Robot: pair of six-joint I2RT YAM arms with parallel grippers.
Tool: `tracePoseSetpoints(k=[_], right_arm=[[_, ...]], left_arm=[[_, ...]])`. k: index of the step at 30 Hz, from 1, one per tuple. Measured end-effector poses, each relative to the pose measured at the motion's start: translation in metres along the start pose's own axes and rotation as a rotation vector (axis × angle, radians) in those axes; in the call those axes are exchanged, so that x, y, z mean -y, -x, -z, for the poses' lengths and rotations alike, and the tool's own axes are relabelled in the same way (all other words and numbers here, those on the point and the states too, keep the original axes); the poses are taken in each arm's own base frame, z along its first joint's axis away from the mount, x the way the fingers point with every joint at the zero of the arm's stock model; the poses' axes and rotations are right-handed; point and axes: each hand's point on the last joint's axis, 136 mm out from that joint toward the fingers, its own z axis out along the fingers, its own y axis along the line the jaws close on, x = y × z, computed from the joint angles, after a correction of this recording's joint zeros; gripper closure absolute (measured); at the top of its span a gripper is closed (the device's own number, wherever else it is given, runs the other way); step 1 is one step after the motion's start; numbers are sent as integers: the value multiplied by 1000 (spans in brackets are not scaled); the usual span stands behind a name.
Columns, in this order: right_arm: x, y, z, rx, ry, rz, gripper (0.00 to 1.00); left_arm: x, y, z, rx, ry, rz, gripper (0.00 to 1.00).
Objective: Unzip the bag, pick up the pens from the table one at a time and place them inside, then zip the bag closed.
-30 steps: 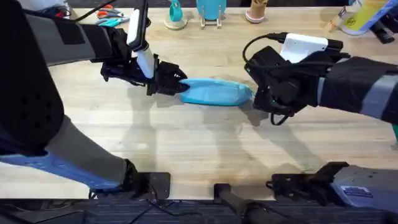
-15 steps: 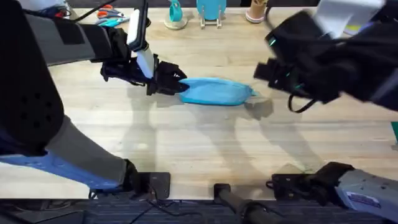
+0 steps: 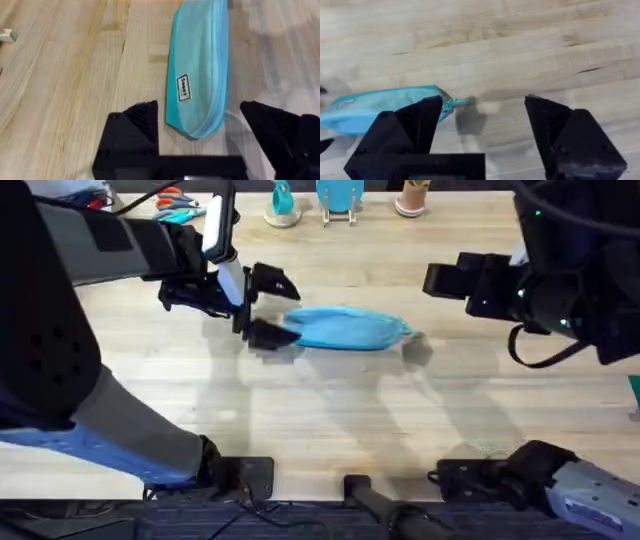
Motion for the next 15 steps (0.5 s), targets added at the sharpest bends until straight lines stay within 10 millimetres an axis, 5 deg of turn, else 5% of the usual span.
tracePoseSetpoints(k=[2,15], right_arm=[[0,0,0,-1,1,16,6],[0,0,0,-1,1,106,5]], left_arm=[[0,-2,1,-7,3,4,18],[14,7,6,-14,-51,98,6]])
